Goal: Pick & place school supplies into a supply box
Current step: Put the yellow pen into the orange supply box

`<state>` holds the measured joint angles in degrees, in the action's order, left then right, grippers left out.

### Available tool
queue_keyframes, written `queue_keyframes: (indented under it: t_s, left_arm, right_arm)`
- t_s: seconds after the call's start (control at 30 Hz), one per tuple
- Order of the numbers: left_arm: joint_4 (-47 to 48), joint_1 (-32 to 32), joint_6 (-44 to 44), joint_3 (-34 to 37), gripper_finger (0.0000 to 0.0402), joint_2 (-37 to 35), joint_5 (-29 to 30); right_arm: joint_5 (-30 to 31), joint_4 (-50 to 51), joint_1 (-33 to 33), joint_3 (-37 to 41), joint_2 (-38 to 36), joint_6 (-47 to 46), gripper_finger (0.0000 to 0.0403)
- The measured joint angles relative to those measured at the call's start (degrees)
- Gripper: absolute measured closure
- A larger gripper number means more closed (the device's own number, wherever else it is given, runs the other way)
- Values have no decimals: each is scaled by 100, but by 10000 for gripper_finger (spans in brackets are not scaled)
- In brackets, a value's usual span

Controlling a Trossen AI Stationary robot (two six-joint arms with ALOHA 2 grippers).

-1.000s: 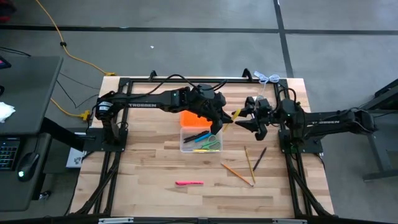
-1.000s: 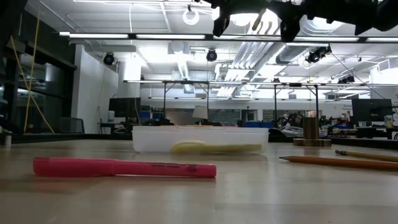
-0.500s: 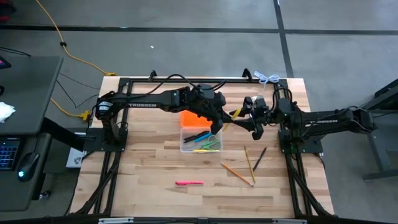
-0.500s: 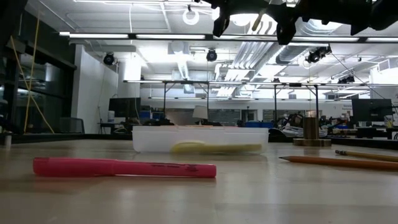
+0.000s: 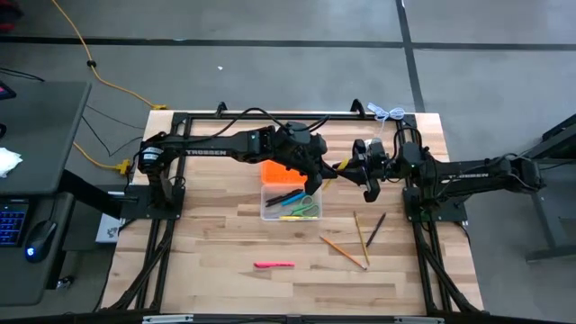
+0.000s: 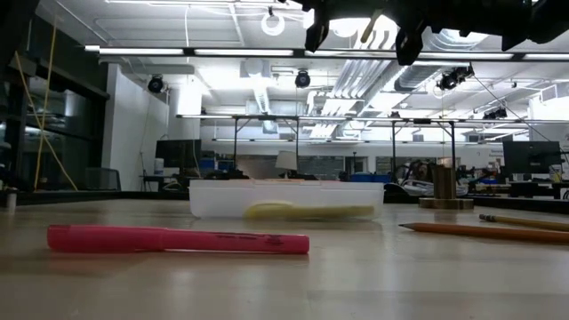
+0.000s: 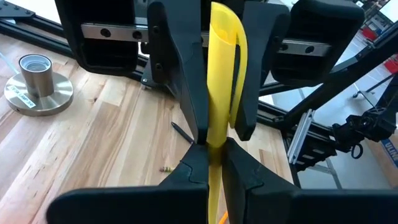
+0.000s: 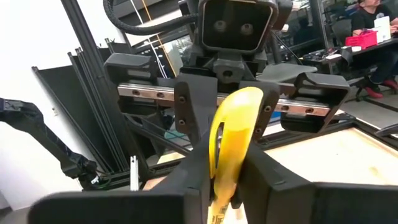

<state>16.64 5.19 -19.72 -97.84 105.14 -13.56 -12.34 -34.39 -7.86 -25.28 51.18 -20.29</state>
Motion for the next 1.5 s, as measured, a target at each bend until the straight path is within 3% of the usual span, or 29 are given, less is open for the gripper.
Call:
queue_keyframes:
  t_s: [0.1,0.47,0.67,1.03,1.3,1.5]
  left_arm:
    - [-9,2,11,0,356,0,6]
    - [14,2,-5,0,354,0,-46]
    - [144,2,-7,-8,326,0,14]
    - [969,2,24,-9,270,-9,199]
    - [1992,61,188,0,261,-30,365]
    - [3240,128,161,2,261,-72,825]
  right_arm:
    - [12,-4,0,0,0,65,375]
    - [83,-2,0,0,0,-4,371]
    - [90,7,2,2,4,-2,378]
    - [213,33,-1,7,2,-15,379]
    - [166,21,3,2,-11,-48,375]
    - [175,48,2,4,-22,-107,373]
